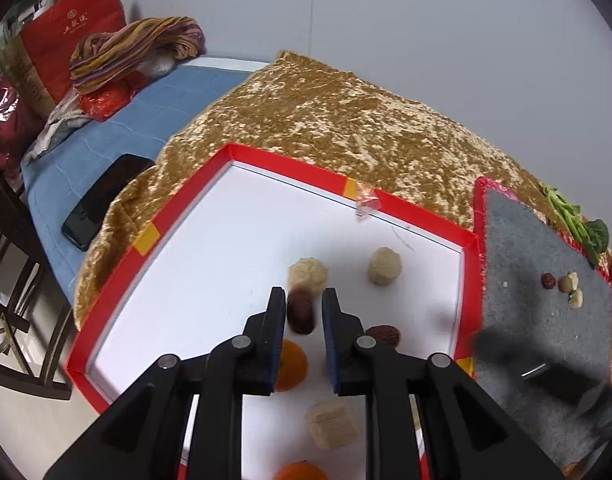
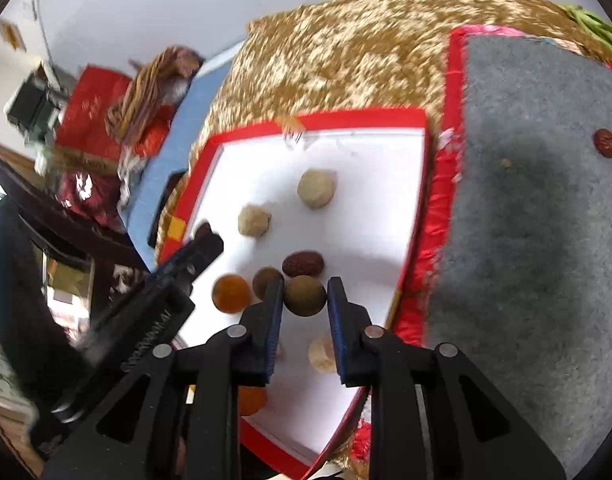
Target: Organize fruits
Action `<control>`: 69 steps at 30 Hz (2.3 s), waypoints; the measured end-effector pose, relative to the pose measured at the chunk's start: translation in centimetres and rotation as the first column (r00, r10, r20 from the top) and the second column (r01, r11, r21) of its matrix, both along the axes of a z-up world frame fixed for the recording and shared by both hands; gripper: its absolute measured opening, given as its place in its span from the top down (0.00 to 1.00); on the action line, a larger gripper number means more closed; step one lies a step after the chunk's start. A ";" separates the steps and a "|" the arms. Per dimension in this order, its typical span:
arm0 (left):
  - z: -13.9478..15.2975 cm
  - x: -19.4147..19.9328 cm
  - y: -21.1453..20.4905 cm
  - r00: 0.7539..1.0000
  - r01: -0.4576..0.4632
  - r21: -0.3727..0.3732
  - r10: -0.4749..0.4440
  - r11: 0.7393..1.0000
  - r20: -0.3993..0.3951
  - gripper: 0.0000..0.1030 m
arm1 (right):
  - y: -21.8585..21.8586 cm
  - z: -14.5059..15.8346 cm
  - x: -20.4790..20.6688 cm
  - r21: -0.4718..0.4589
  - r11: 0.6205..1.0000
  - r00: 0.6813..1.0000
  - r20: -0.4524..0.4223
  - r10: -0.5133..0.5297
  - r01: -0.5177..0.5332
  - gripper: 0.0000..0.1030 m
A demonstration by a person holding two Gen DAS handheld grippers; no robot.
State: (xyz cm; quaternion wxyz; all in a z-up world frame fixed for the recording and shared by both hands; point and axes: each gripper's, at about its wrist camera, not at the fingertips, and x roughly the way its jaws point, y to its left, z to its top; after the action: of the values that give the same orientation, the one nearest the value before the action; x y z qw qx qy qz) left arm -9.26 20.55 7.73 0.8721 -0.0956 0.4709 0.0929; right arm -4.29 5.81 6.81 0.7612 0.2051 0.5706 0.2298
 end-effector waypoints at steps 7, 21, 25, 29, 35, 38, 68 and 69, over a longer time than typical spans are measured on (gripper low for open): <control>0.5 0.6 -3.7 0.994 0.104 0.043 -0.105 0.994 0.033 0.64 | -13.7 5.4 -0.1 0.036 0.983 0.973 0.142 -0.182 0.179 0.66; 1.3 3.5 -15.7 0.871 0.489 0.071 -0.492 0.869 0.024 0.64 | -27.0 0.4 0.8 -0.001 0.927 0.927 -0.014 -0.376 0.376 0.65; 2.0 4.6 -17.7 0.820 0.568 0.072 -0.572 0.820 0.036 0.64 | -28.0 0.1 0.3 -0.072 0.925 0.927 -0.022 -0.374 0.372 0.65; 1.8 6.2 -20.3 0.772 0.631 0.079 -0.635 0.771 0.034 0.64 | -28.5 -0.8 -1.5 -0.078 0.940 0.938 -0.082 -0.337 0.331 0.65; 0.9 8.0 -24.5 0.682 0.726 0.085 -0.730 0.682 0.035 0.64 | -26.1 -3.1 -1.6 -0.119 0.963 0.958 -0.125 -0.257 0.243 0.65; -0.1 8.7 -26.1 0.652 0.754 0.092 -0.758 0.651 0.017 0.64 | -26.1 -4.1 -0.9 -0.139 0.959 0.954 -0.142 -0.265 0.246 0.65; -5.3 10.8 -30.3 0.586 0.810 -0.003 -0.810 0.586 -0.026 0.76 | -24.2 -3.3 -2.7 -0.307 0.941 0.985 -0.047 -0.163 0.141 0.78; -5.4 10.7 -30.6 0.586 0.810 0.007 -0.810 0.586 -0.025 0.77 | -24.0 -3.2 -2.8 -0.322 0.937 0.987 -0.042 -0.157 0.136 0.78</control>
State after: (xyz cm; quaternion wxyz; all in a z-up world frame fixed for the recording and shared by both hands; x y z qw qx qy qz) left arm 1.43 -10.10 2.32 0.8150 0.1376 0.4706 -0.3089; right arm -7.09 -18.18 3.60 0.7799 0.1293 0.6084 0.0707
